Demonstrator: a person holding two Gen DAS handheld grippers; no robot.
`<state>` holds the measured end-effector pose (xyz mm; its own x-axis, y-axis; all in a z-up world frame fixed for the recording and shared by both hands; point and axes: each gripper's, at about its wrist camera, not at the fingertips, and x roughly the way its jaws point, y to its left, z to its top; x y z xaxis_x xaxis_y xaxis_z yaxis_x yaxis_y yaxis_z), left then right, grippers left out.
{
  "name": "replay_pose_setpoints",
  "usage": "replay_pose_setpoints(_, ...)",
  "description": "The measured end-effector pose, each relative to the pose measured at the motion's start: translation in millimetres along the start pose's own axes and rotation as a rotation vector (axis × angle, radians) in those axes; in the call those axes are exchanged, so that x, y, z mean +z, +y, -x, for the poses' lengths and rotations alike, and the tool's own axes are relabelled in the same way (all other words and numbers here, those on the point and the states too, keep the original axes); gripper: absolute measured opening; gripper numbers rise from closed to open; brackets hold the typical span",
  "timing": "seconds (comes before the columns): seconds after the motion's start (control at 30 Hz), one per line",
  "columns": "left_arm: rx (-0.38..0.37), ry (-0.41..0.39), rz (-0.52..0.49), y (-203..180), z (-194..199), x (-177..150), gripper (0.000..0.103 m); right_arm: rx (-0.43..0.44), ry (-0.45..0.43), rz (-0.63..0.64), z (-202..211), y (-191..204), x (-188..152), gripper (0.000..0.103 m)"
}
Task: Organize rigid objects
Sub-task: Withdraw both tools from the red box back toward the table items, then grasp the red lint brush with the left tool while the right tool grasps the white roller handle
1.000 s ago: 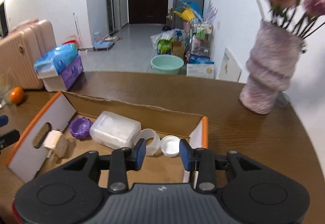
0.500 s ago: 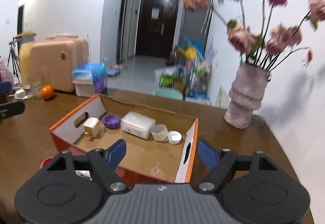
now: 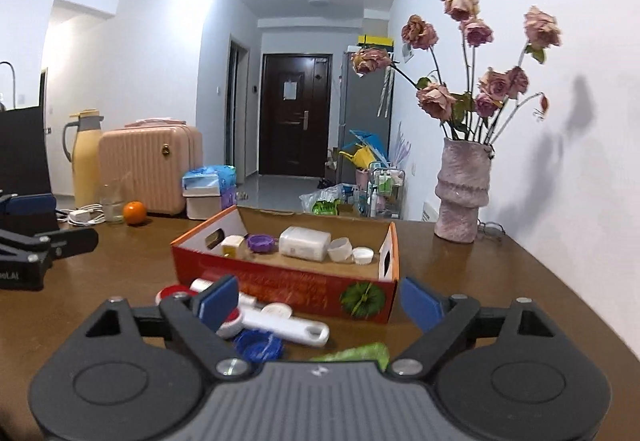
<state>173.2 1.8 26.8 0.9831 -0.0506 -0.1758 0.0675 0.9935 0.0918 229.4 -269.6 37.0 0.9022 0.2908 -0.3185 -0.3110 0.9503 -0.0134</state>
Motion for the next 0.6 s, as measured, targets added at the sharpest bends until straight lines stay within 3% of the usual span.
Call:
replay_pose_setpoints(0.13, 0.013, 0.011, 0.089, 6.9, 34.3, -25.0, 0.103, -0.014, -0.025, -0.033, 31.0, 12.8, -29.8, 0.091)
replay_pose_setpoints(0.27, 0.019, 0.09, 0.177, 16.6, 61.6, -61.0, 0.103, -0.034, -0.047, -0.098, 58.4, 20.8, -71.8, 0.093)
replay_pose_setpoints(0.37, 0.022, 0.15, 0.18, 22.2, 70.3, -78.4, 0.103, -0.04, -0.029, -0.118, 67.0, 21.8, -97.0, 0.093)
replay_pose_setpoints(0.6, 0.04, 0.172, 0.218, 31.1, 61.2, -82.6, 0.103, -0.061, -0.01, -0.134, 69.2, 19.1, -104.6, 0.093)
